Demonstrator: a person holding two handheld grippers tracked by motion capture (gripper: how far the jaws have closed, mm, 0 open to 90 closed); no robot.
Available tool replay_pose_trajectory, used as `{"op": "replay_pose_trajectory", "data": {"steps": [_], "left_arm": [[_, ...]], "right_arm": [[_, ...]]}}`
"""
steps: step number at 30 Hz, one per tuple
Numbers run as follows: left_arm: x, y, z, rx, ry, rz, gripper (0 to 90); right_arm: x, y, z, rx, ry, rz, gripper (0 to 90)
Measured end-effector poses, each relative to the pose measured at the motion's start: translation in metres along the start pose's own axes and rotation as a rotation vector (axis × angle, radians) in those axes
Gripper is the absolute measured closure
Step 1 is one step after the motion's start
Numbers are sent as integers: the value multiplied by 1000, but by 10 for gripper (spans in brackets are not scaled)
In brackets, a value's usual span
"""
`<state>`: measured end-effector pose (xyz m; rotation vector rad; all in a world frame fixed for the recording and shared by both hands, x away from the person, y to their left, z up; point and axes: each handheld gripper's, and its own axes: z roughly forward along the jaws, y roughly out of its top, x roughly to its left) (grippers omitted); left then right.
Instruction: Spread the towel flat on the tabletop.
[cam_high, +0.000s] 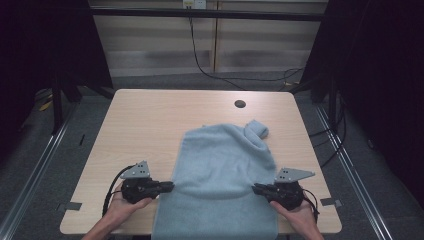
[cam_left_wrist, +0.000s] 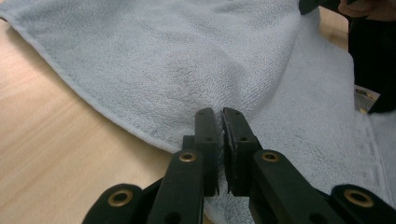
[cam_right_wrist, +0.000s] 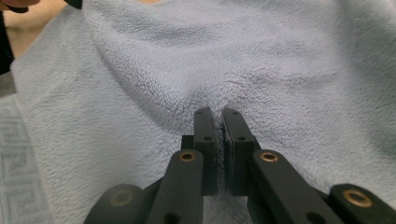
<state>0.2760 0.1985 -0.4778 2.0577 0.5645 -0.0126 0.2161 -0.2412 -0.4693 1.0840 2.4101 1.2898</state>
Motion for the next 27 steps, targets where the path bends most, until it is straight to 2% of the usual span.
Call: {"op": "replay_pose_trajectory", "data": {"steps": [3,7,8,10,11,12,15,16,17,18,19,20,21,22,23,25,26,27], "left_arm": [[-1,-5,0,30,15,11,845],[3,-14,8,119,0,-4,831],[1,-19,9,144,-1,5,832],[-3,-24,8,159,-11,-1,832],[-6,-27,6,159,-25,-2,833],[-9,-29,3,154,-26,-6,832],[-18,-34,-7,145,-63,-1,820],[-19,-34,-10,125,-73,-11,808],[-19,-31,-13,93,-80,-18,755],[-18,-29,-14,72,-78,-26,755],[-15,-25,-15,54,-67,-32,725],[-9,-19,-14,37,-39,-41,696],[-2,-14,-12,24,-11,-47,661],[4,-9,-10,11,-1,-56,661],[14,-1,-4,5,16,-69,624],[29,11,5,13,60,-70,592],[49,21,17,-7,62,-132,575],[49,21,17,-7,62,-132,559]], "right_arm": [[2,-3,4,28,-7,-21,849],[-1,-9,14,75,6,-11,832],[1,-14,22,114,9,-13,830],[1,-15,23,122,11,-16,831],[4,-17,26,138,20,-21,831],[6,-18,27,141,25,-20,831],[13,-19,28,144,56,-22,823],[15,-19,28,149,71,-20,801],[20,-17,27,169,79,-37,750],[20,-17,27,169,79,-37,750],[21,-16,26,167,81,-39,732],[20,-13,23,145,86,-35,732],[14,-5,18,92,59,-14,688],[14,-5,18,92,59,-14,688],[2,5,15,60,1,-13,658],[-14,15,12,13,-49,16,629],[-27,22,11,-24,-78,35,624],[-27,22,11,-24,-78,35,624]]}}
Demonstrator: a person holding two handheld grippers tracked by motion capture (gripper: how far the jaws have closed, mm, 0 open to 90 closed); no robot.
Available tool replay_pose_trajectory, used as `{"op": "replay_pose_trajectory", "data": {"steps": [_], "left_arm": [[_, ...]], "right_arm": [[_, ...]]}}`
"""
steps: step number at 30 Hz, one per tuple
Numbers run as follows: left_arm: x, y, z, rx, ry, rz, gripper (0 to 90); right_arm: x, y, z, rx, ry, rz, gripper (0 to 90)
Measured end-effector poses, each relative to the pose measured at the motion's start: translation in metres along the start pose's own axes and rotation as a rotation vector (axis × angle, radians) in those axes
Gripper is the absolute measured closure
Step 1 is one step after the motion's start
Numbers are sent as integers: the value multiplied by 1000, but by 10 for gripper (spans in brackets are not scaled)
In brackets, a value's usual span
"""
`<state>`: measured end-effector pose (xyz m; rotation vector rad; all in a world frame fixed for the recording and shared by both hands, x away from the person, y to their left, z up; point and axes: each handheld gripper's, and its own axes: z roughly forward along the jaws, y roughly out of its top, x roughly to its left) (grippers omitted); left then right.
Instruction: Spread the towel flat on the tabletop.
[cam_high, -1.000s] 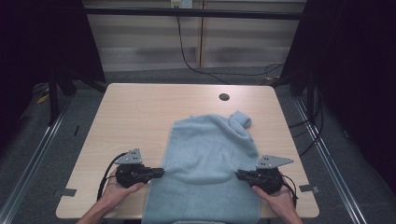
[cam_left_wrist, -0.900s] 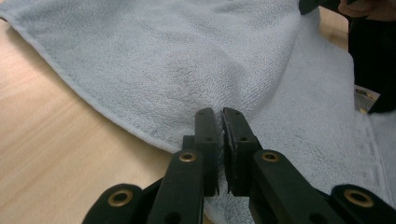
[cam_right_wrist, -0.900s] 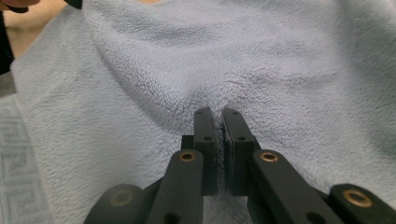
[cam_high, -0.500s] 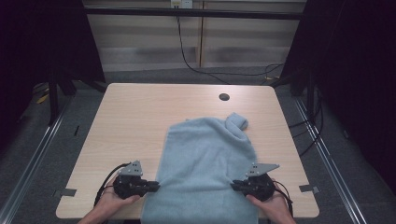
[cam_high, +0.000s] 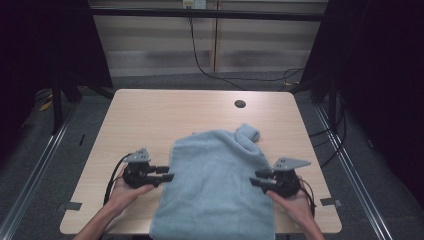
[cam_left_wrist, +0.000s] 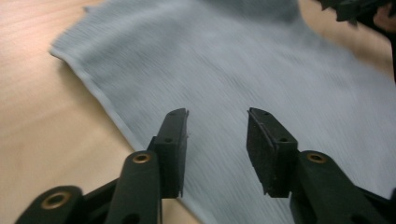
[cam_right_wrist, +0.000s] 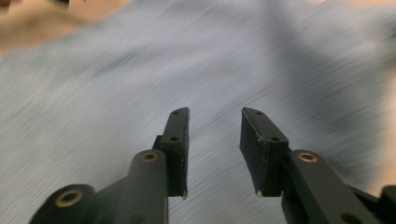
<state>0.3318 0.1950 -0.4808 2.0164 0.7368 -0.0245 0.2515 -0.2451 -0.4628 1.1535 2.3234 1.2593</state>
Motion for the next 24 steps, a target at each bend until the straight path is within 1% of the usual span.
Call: {"op": "replay_pose_trajectory", "data": {"steps": [1,2,3,4,5,6,7,8,9,10,11,12,13,14,15,16,17,18,19,20,22,24], "left_arm": [[7,5,8,-9,28,-13,559],[11,7,14,-18,61,5,556],[14,8,21,-9,79,-1,553],[16,8,28,10,93,-9,534],[16,6,34,36,102,4,504],[15,5,40,62,107,25,514],[12,3,44,88,118,51,534],[9,1,44,86,140,88,554],[7,1,43,100,151,109,716],[6,0,42,103,143,114,716],[5,-2,39,111,133,124,770],[3,-5,36,112,120,126,845],[2,-7,33,114,114,122,845],[-1,-11,27,130,86,112,851],[-3,-14,23,135,56,107,854],[-7,-19,18,144,31,110,854],[-11,-25,12,148,4,102,855],[-17,-31,7,151,-20,96,854],[-23,-37,1,153,-37,97,854],[-29,-42,-5,158,-46,100,852],[-39,-50,-17,141,-89,97,822],[-44,-50,-24,105,-92,98,751]], "right_arm": [[-7,4,0,-20,-13,12,615],[-18,11,2,-45,-33,28,586],[-24,17,4,-46,-64,30,558],[-30,21,7,-44,-94,29,547],[-35,25,11,-44,-103,28,541],[-39,27,16,-40,-106,35,518],[-42,29,20,-31,-121,40,501],[-46,30,25,-25,-142,43,500],[-54,28,34,-24,-142,81,489],[-54,28,34,-24,-142,81,489],[-56,26,37,-18,-150,97,490],[-59,21,42,1,-137,117,599],[-59,21,42,1,-137,117,599],[-57,20,42,4,-133,107,679],[-52,20,40,13,-122,87,747],[-47,20,38,8,-108,71,788],[-41,19,35,2,-84,63,799],[-36,17,32,9,-61,64,804],[-29,13,31,24,-46,54,806],[-22,9,30,46,-37,38,807],[-6,-2,28,71,10,35,807],[9,-13,26,101,36,24,807]]}}
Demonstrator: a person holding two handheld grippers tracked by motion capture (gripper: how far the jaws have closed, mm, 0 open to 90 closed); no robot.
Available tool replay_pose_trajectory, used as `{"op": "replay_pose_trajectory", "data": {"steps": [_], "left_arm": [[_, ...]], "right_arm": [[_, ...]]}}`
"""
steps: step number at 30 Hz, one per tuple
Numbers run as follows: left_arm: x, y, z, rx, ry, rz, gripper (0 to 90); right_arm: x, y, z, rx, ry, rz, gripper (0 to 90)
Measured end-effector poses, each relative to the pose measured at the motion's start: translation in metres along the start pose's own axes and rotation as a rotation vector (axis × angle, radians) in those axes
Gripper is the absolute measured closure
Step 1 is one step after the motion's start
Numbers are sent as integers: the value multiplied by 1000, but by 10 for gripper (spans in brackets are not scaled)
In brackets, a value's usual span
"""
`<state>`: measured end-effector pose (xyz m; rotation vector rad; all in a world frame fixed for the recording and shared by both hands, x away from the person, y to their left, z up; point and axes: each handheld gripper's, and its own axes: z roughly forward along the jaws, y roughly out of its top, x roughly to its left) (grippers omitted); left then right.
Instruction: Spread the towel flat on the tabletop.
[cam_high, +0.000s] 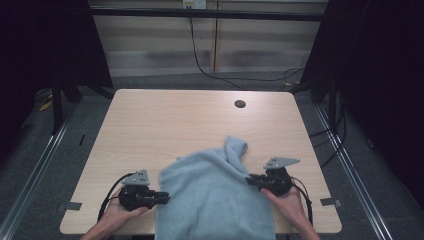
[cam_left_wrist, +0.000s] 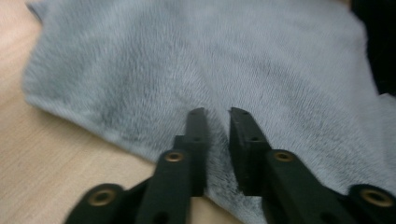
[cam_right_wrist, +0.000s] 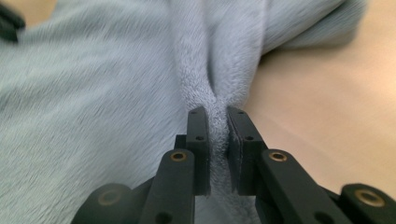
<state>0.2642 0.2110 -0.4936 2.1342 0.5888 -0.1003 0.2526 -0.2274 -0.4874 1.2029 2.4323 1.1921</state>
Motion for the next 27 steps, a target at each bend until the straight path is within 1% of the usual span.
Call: {"op": "replay_pose_trajectory", "data": {"steps": [1,2,3,4,6,7,8,9,10,12,13,14,16,17,18,19,20,21,22,23,24,25,26,27], "left_arm": [[1,4,-3,-28,3,-9,715],[5,9,-4,-50,21,-11,685],[12,15,-3,-74,61,-19,649],[17,18,-1,-81,76,-35,614],[32,27,4,-98,132,-61,592],[38,30,7,-98,148,-75,562],[45,34,10,-100,169,-78,541],[53,37,14,-110,192,-87,536],[59,40,19,-118,197,-104,531],[67,41,29,-98,220,-113,504],[69,41,34,-79,214,-125,498],[69,41,37,-60,217,-118,483],[67,40,42,-38,189,-101,485],[65,40,43,-32,194,-91,486],[63,40,44,-24,179,-84,595],[63,40,44,-21,163,-78,595],[61,40,45,-11,160,-60,661],[60,40,44,-12,143,-48,806],[59,41,42,-13,136,-41,806],[58,41,40,-18,135,-42,826],[58,42,37,-33,132,-51,838],[58,42,34,-50,132,-58,842],[59,44,30,-69,134,-66,843],[59,46,25,-94,132,-72,844]], "right_arm": [[5,-4,0,10,8,-14,807],[13,-9,0,24,17,-27,805],[18,-11,-1,38,17,-36,803],[23,-13,-3,48,22,-43,798],[25,-14,-7,53,32,-45,761],[25,-13,-9,47,36,-49,737],[25,-11,-11,46,33,-50,720],[23,-8,-13,27,33,-54,693],[20,-2,-15,2,19,-49,673],[10,11,-13,-44,7,-36,648],[3,20,-10,-67,6,-21,634],[-1,27,-6,-81,1,-18,628],[-8,39,1,-100,-13,-14,609],[-11,45,7,-100,-16,-9,598],[-17,54,20,-83,-32,-6,578],[-17,54,20,-83,-32,-6,578],[-19,56,26,-73,-22,-5,575],[-22,59,43,-12,-38,-3,581],[-22,59,43,-12,-38,-3,581],[-23,58,50,12,-35,7,631],[-23,57,54,21,-31,2,714],[-24,57,56,14,-31,8,806],[-24,58,54,1,-32,11,857],[-25,62,44,-50,-37,13,895]]}}
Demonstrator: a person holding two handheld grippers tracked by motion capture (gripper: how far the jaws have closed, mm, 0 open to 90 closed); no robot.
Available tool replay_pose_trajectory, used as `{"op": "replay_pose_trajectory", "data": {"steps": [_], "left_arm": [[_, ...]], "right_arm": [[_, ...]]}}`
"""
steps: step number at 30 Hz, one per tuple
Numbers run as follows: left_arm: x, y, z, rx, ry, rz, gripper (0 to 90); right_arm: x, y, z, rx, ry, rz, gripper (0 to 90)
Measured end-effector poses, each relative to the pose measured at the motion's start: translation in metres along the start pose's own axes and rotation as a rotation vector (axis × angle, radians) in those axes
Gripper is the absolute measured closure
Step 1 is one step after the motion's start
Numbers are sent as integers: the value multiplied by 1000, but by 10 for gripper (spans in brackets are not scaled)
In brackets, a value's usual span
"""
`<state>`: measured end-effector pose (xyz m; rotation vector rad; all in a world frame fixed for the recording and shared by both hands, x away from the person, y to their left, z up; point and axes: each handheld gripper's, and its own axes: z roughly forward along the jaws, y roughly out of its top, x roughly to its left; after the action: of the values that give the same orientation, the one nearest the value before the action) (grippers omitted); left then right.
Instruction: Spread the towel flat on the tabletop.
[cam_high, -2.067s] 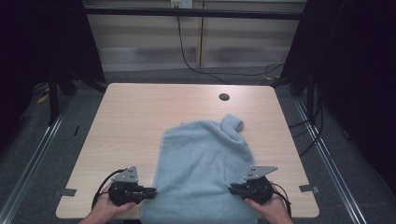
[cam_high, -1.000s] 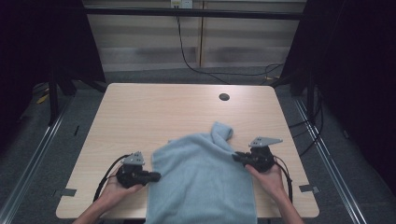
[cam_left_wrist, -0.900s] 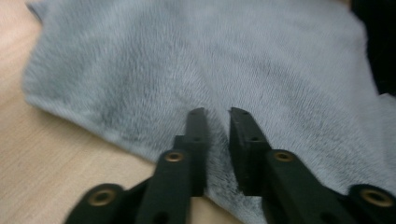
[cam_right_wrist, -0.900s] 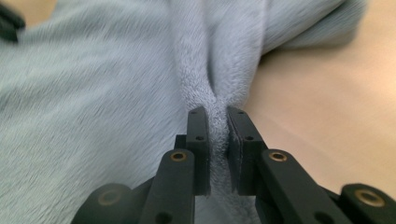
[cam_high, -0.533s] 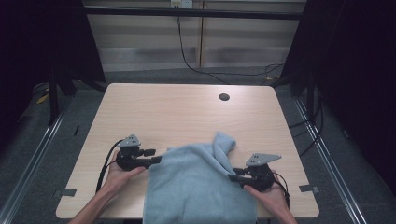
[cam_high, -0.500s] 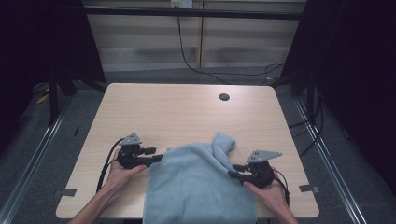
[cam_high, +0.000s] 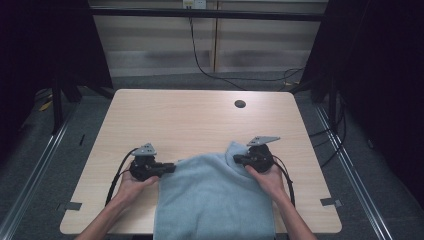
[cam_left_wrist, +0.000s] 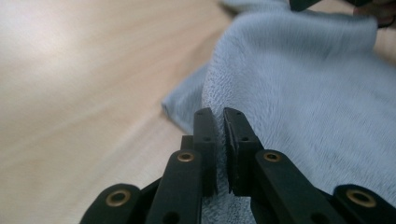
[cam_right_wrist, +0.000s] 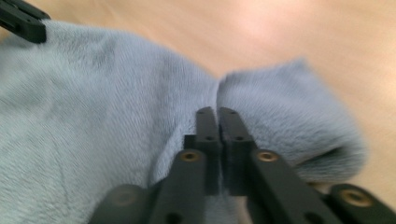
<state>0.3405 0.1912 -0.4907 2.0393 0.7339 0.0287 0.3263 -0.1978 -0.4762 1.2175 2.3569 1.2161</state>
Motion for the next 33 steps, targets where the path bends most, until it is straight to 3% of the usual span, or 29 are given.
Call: {"op": "replay_pose_trajectory", "data": {"steps": [1,4,6,8,10,13,15,16,17,18,20,21,22,25,27,29,30,33], "left_arm": [[1,3,-5,-26,5,-7,844],[1,15,-22,-97,16,-2,848],[-1,23,-31,-132,40,17,848],[-5,29,-39,-176,47,17,848],[-12,32,-46,-195,81,55,846],[-22,27,-43,-154,39,88,835],[-28,18,-33,-107,1,100,830],[-31,14,-26,-78,-16,102,814],[-34,9,-20,-50,-36,105,814],[-38,6,-14,-25,-63,96,797],[-44,1,-6,24,-88,117,729],[-45,0,-4,36,-100,122,729],[-47,-1,-2,55,-121,120,671],[-42,2,-5,24,-120,98,604],[-31,6,-10,-33,-112,44,554],[-18,9,-15,-62,-97,-3,564],[-12,10,-17,-65,-70,-11,577],[-5,10,-15,-44,-51,-2,656]], "right_arm": [[0,0,0,0,0,0,895],[-4,13,-22,-76,-45,-3,900],[-11,26,-48,-161,-92,6,900],[-13,28,-55,-186,-99,12,900],[-18,29,-77,-238,-141,20,900],[-21,21,-84,-226,-168,29,900],[-28,6,-83,-173,-202,45,900],[-35,-11,-77,-109,-225,59,900],[-35,-11,-77,-109,-225,59,900],[-38,-20,-74,-83,-237,70,900],[-44,-42,-65,-15,-249,89,900],[-44,-42,-65,-15,-249,89,900],[-45,-53,-61,18,-244,101,900],[-45,-57,-61,11,-227,100,893],[-45,-54,-64,-10,-211,101,839],[-41,-48,-70,-51,-220,88,760],[-37,-46,-73,-72,-219,84,745],[-23,-42,-83,-116,-168,75,737]]}}
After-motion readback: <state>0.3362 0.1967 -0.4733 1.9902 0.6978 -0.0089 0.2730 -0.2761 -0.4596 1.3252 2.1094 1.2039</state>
